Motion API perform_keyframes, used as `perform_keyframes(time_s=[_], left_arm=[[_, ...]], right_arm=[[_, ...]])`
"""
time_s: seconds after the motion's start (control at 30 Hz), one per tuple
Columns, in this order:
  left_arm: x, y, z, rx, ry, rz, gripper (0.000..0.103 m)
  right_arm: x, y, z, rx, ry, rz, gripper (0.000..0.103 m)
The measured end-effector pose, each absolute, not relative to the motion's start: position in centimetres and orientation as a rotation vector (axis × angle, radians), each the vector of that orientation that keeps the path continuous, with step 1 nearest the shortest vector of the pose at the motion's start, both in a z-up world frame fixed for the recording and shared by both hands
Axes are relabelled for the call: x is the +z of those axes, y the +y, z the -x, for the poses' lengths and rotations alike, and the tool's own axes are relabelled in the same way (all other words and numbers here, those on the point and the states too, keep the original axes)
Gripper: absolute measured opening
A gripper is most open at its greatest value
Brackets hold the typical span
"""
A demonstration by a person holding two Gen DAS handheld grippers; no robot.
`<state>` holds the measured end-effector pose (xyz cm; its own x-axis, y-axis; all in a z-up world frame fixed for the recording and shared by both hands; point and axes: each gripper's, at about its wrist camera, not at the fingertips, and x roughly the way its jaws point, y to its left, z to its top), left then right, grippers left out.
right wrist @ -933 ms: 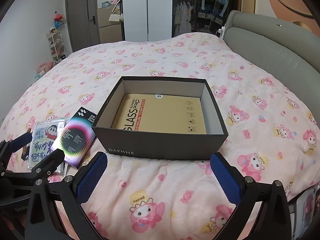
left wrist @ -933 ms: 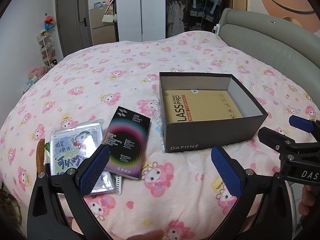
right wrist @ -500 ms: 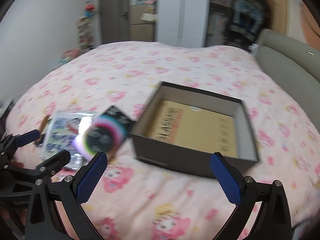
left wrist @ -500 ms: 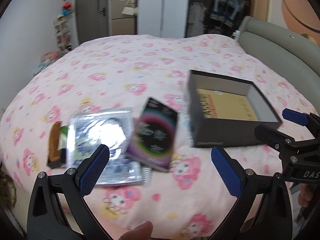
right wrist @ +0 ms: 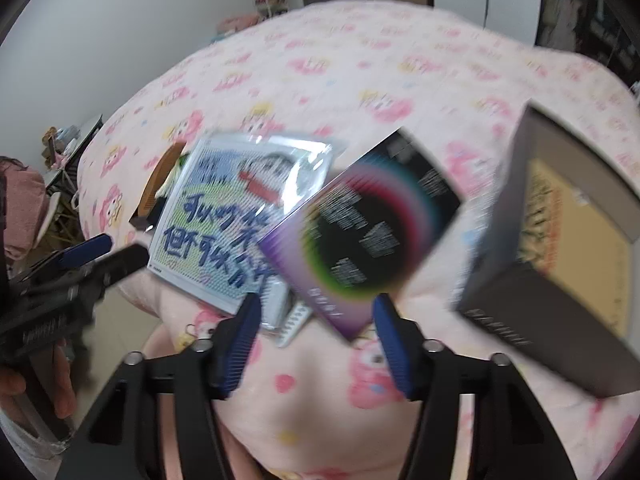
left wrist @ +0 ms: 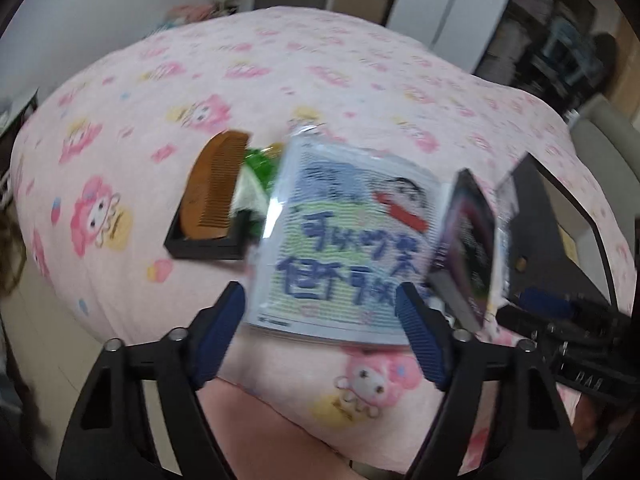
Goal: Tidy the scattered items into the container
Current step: 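Grasp the Shin-chan bead-art kit packet with the right gripper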
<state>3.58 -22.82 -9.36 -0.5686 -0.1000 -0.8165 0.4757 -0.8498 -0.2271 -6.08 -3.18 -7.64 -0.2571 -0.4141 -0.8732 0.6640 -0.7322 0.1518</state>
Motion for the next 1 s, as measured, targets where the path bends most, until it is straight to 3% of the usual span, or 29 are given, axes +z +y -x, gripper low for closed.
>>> perform_keyframes(time_s=[0.23,0.37,0.87,1.0], left_arm=[[-12.3,-25.9,-0.9,-2.417,0.662,-1.314,0.065],[-13.8,-26.7,0.1,-2.406,0.685,-1.352,0.065],[-14.4,-26.7,0.7,-2.465,0.732,-1.368,0.065],[-14.8,-26.8,0.9,-2.452,0.731,-1.379,0.070]], right_arm=[[-10.4,-6.6,6.1,-1.893,0.343,-1.353,0.040],[-10.7,-7.3,7.6,-1.937,0.347,-1.353,0.052],[-13.2,-7.4,7.2,-1.818,0.239,-1.492,0.052],[-12.7,-8.0,7.4,-1.826,0.233,-1.476,0.052]])
